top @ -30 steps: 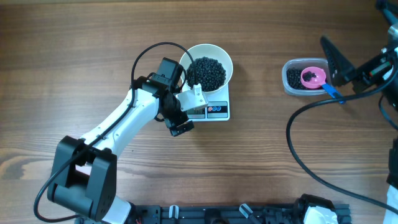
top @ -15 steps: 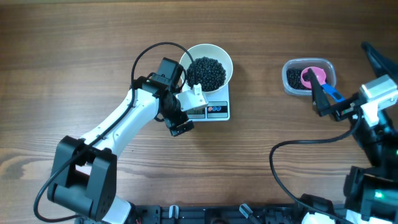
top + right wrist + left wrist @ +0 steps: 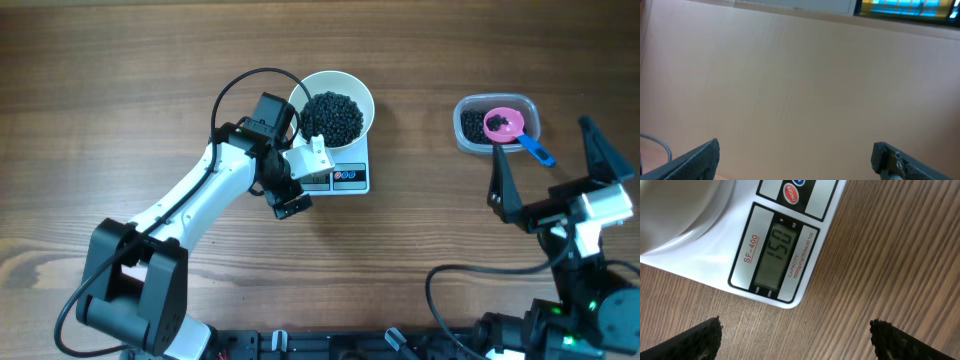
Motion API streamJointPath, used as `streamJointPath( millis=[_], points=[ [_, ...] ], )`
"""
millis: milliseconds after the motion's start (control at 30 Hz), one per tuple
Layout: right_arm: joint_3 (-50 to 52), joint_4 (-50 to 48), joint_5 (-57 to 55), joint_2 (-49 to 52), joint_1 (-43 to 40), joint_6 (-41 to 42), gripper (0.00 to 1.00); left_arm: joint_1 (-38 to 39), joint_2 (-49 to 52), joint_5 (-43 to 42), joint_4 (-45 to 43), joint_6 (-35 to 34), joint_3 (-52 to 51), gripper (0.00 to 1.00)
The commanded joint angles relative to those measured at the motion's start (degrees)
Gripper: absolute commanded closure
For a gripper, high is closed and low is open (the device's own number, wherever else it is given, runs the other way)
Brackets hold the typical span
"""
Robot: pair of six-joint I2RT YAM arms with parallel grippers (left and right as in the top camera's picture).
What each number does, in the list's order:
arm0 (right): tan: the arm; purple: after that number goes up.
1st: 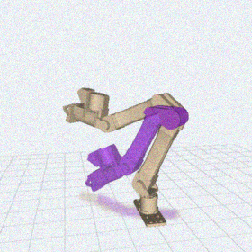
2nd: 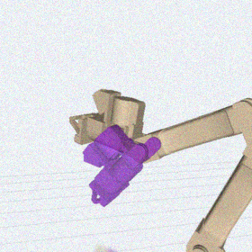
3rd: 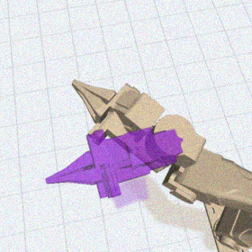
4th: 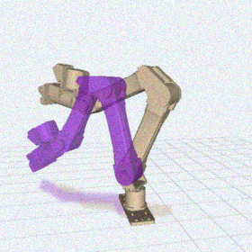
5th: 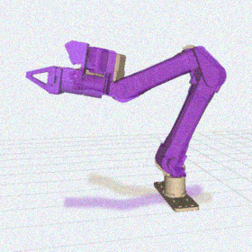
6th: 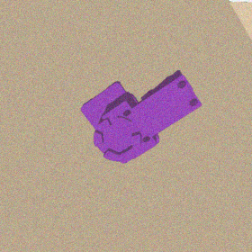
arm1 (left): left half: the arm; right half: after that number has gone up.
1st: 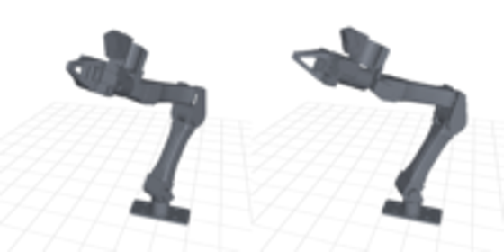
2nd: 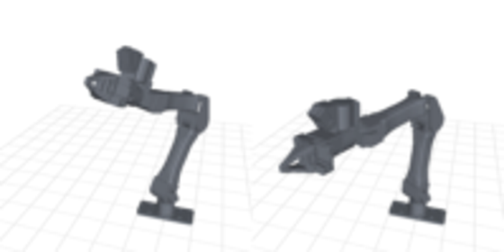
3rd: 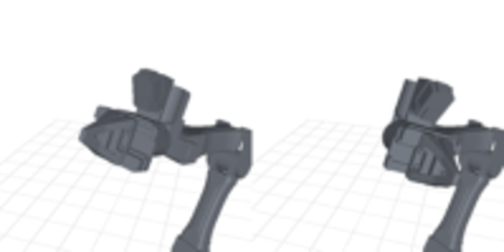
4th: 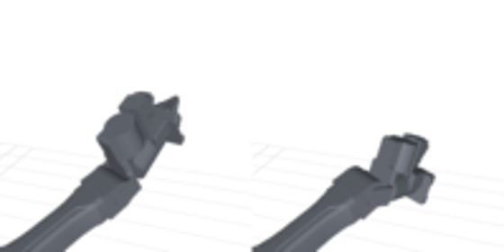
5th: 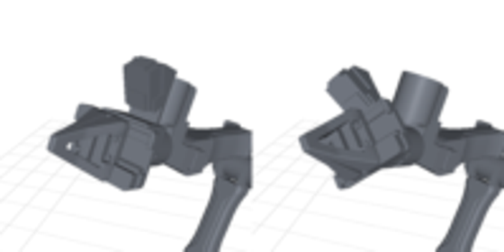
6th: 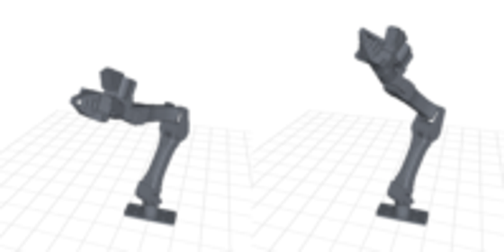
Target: Scoop item into bowl and weigh 150g on scale
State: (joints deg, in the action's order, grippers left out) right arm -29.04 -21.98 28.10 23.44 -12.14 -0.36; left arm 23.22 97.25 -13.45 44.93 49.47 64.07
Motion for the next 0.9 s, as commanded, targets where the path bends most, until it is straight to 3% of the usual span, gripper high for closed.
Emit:
streamJointPath(
  millis=[0, 233, 367, 567, 733, 867],
  points=[
    [5.35, -3.1, -3.72, -4.59, 0.35, 6.62, 0.0, -0.15, 0.42, -1.09, 0.02, 1.11, -0.24, 0.0],
    [17.14, -12.13, -4.42, -14.86, 0.35, 8.02, 0.0, -0.15, 0.42, -1.09, 0.02, 1.11, -0.24, 0.0],
    [21.57, -12.46, -4.57, -22.25, 0.35, 8.09, 0.0, -0.15, 0.42, -1.09, 0.02, 1.11, -0.24, 0.0],
    [24.02, -12.92, -8.22, -23.23, 0.63, 13.92, 0.0, -0.15, 0.42, -1.09, 0.02, 1.11, -0.24, 0.0],
    [28.68, -4.74, -9.27, -23.23, 0.63, 4.55, 0.0, -0.15, 0.42, -1.09, 0.02, 1.11, -0.24, 0.0],
    [28.74, 10.71, -9.09, -23.23, 0.61, 3.32, 0.0, -0.13, 0.42, -1.09, 0.02, 1.11, -0.24, 0.0]
  ],
)
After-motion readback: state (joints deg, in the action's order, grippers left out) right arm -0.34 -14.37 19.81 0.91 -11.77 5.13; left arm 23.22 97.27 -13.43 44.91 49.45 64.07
